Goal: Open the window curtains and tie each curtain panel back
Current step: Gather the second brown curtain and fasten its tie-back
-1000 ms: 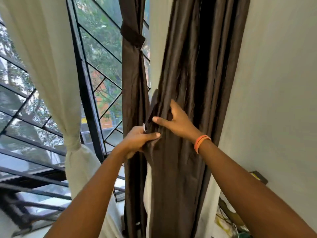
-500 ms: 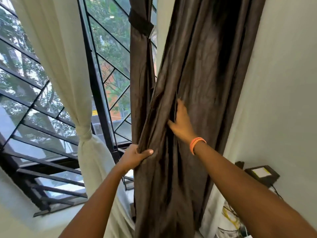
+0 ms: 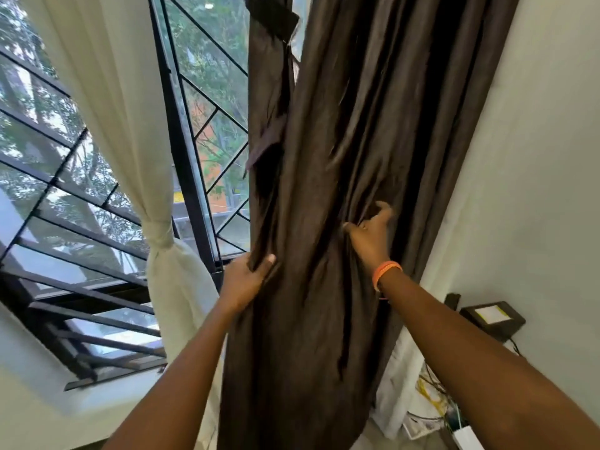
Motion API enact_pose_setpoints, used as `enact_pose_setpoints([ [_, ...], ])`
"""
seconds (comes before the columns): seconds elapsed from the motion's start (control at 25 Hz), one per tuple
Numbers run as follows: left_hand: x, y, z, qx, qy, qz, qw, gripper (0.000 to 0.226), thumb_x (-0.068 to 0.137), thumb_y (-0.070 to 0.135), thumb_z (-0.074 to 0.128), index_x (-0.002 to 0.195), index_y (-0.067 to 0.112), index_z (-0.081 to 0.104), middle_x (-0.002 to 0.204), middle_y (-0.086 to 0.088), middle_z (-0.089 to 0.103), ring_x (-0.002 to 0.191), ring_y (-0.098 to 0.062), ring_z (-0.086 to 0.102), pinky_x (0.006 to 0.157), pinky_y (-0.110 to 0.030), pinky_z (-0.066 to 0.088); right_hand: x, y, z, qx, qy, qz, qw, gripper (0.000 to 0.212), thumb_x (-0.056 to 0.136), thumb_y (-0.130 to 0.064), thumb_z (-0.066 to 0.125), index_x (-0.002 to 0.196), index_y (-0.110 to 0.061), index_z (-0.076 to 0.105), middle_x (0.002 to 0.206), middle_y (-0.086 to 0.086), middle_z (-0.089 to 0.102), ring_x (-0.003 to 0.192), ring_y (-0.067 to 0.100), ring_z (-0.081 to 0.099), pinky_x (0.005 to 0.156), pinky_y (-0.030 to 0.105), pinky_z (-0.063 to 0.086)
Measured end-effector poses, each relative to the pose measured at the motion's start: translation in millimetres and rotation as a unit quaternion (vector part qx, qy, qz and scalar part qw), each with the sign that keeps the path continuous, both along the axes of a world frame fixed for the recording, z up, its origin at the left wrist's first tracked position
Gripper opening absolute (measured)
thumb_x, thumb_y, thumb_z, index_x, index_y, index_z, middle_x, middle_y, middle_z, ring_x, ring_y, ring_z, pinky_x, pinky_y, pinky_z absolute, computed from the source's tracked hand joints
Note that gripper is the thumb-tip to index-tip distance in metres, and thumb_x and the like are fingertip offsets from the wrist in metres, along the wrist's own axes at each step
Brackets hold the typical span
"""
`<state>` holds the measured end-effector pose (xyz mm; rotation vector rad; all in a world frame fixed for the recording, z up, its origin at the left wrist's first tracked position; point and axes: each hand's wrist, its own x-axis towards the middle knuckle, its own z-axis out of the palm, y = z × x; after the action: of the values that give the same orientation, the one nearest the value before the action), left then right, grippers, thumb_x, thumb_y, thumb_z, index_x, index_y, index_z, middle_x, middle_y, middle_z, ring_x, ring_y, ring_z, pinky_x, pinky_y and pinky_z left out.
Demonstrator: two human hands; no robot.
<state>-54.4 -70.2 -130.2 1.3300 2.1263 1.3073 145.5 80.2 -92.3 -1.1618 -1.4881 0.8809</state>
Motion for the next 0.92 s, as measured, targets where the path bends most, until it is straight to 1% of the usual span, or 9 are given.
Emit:
enact_pose_setpoints([
  [0.16, 44.1, 25.7, -0.3, 0.016, -0.062, -0.118, 0.991, 0.08, 0.058, 0.048, 0.088, 0.125, 0.023, 0.053, 0.109, 0.015, 0.064, 0.101, -0.002, 0.062, 0.085, -0.019, 0.05, -36.7, -37.4, -5.1, 0.008, -0.017, 0.193, 0.981, 0.026, 0.088, 0.001, 0.055, 0.108, -0.013, 0.064, 0.09, 0.011, 0.072, 0.082, 0.021, 0.069, 0.08, 0.036, 0.057],
  [0.32, 51.1, 50.6, 17.7, 0.053, -0.024, -0.088, 0.994, 0.034, 0.075, 0.025, 0.082, 0.099, 0.003, 0.072, 0.092, -0.007, 0.073, 0.092, -0.024, 0.07, 0.072, -0.028, 0.052, -16.7, -30.6, 10.3, 0.012, -0.017, 0.269, 0.963, 0.01, 0.09, -0.008, 0.063, 0.096, -0.002, 0.069, 0.085, 0.013, 0.068, 0.076, 0.018, 0.063, 0.07, 0.038, 0.054],
  [0.36, 46.2, 50.2, 18.5, 0.046, -0.006, -0.052, 0.998, 0.032, 0.08, 0.025, 0.079, 0.095, -0.002, 0.071, 0.09, -0.015, 0.072, 0.089, -0.029, 0.069, 0.067, -0.029, 0.048, -5.9, -18.4, 9.6, 0.056, -0.051, 0.205, 0.976, 0.015, 0.09, -0.015, 0.067, 0.098, -0.003, 0.071, 0.089, 0.011, 0.068, 0.08, 0.02, 0.064, 0.076, 0.042, 0.054],
  [0.44, 30.9, 45.3, 17.2, 0.036, -0.016, -0.012, 0.999, 0.032, 0.086, 0.023, 0.072, 0.104, -0.004, 0.069, 0.1, -0.02, 0.07, 0.094, -0.03, 0.066, 0.072, -0.028, 0.045, 24.5, 12.8, 7.9, 0.135, -0.126, -0.008, 0.983, 0.034, 0.087, -0.028, 0.071, 0.115, -0.008, 0.068, 0.112, 0.012, 0.064, 0.1, 0.026, 0.062, 0.094, 0.033, 0.047],
  [0.52, 11.7, 38.7, 19.6, 0.034, -0.067, 0.012, 0.997, 0.033, 0.089, 0.022, 0.069, 0.114, 0.001, 0.067, 0.108, -0.015, 0.068, 0.101, -0.026, 0.064, 0.083, -0.032, 0.047, 55.2, 39.2, 4.8, 0.079, -0.114, -0.132, 0.982, 0.074, 0.079, -0.045, 0.076, 0.138, -0.01, 0.049, 0.136, 0.013, 0.05, 0.124, 0.027, 0.049, 0.105, 0.029, 0.036],
  [0.64, 0.8, 33.4, 23.7, 0.022, -0.166, 0.009, 0.986, 0.035, 0.09, 0.027, 0.067, 0.119, 0.007, 0.065, 0.109, -0.009, 0.067, 0.104, -0.026, 0.063, 0.092, -0.037, 0.049, 52.5, 47.3, 0.1, -0.099, 0.029, 0.065, 0.993, 0.119, 0.066, -0.052, 0.085, 0.156, -0.02, 0.014, 0.143, 0.008, 0.046, 0.125, 0.022, 0.052, 0.105, 0.039, 0.046],
  [0.72, 10.4, 31.7, 27.5, 0.005, -0.173, -0.037, 0.984, 0.033, 0.09, 0.034, 0.067, 0.117, 0.015, 0.066, 0.106, -0.002, 0.068, 0.099, -0.02, 0.064, 0.084, -0.029, 0.049, 20.9, 27.5, -5.5, -0.114, 0.025, 0.183, 0.976, 0.107, 0.075, -0.031, 0.084, 0.155, -0.025, 0.012, 0.125, 0.002, 0.056, 0.101, 0.008, 0.062, 0.083, 0.028, 0.053],
  [0.8, 22.1, 35.4, 27.1, -0.029, -0.146, -0.097, 0.984, 0.029, 0.087, 0.036, 0.069, 0.113, 0.023, 0.063, 0.1, 0.01, 0.067, 0.094, -0.009, 0.064, 0.074, -0.018, 0.048, -10.6, 16.1, -13.2, -0.056, 0.032, 0.223, 0.973, 0.069, 0.082, -0.018, 0.078, 0.14, -0.021, 0.041, 0.105, 0.001, 0.065, 0.085, 0.004, 0.066, 0.073, 0.029, 0.056],
  [0.92, 18.2, 41.9, 24.4, 0.003, -0.098, -0.061, 0.993, 0.039, 0.078, 0.036, 0.079, 0.112, 0.022, 0.065, 0.097, 0.01, 0.067, 0.089, -0.01, 0.065, 0.073, -0.024, 0.051, -8.9, 29.1, -22.4, 0.059, -0.057, 0.143, 0.986, 0.035, 0.075, -0.038, 0.075, 0.089, -0.007, 0.07, 0.082, 0.012, 0.072, 0.077, 0.019, 0.07, 0.072, 0.048, 0.056],
])
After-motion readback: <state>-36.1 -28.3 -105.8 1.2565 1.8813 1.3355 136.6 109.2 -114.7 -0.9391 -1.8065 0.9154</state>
